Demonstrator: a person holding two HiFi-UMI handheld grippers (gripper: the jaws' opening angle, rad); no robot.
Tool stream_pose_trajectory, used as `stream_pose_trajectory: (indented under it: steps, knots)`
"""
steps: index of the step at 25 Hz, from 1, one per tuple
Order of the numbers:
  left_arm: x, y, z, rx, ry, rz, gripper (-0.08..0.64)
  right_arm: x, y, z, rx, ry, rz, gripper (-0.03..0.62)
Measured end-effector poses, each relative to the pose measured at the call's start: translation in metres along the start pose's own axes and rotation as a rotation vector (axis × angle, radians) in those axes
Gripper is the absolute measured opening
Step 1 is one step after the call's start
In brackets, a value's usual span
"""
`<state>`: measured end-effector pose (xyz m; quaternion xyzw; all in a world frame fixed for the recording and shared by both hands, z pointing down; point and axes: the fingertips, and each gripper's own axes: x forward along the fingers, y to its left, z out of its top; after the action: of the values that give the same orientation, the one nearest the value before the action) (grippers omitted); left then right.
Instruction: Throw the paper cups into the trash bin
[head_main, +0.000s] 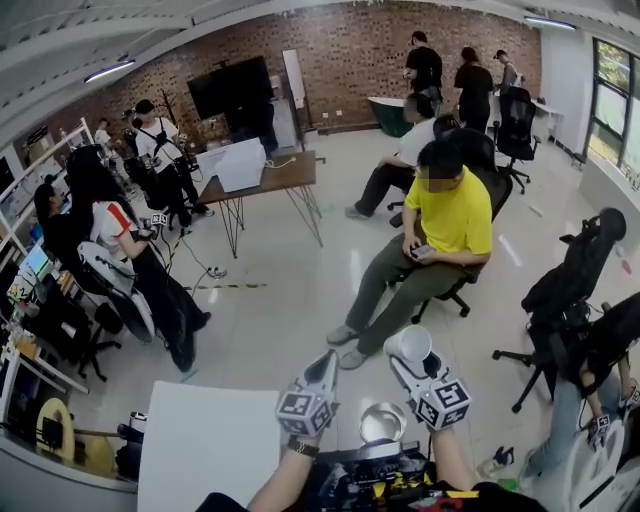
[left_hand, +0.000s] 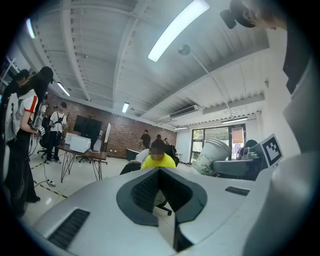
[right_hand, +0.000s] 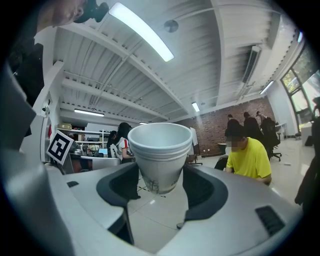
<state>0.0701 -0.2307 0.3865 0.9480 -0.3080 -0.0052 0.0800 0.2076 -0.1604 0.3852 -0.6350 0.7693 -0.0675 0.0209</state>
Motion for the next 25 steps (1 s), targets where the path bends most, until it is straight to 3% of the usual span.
stream_pose_trajectory:
  steps: [13, 19, 25]
  knots:
    - [0.016, -0.013, 0.022, 0.078, -0.026, -0.085, 0.003, 0.014, 0.007, 0.016, -0.054, -0.044, 0.018, 0.287]
    - [0.017, -0.003, -0.008, 0.020, 0.052, -0.057, 0.003, 0.032, 0.023, -0.021, -0.039, 0.083, 0.080, 0.287]
    - [0.014, 0.007, -0.068, -0.071, 0.206, -0.025, 0.003, 0.040, 0.026, -0.085, 0.039, 0.281, 0.116, 0.287]
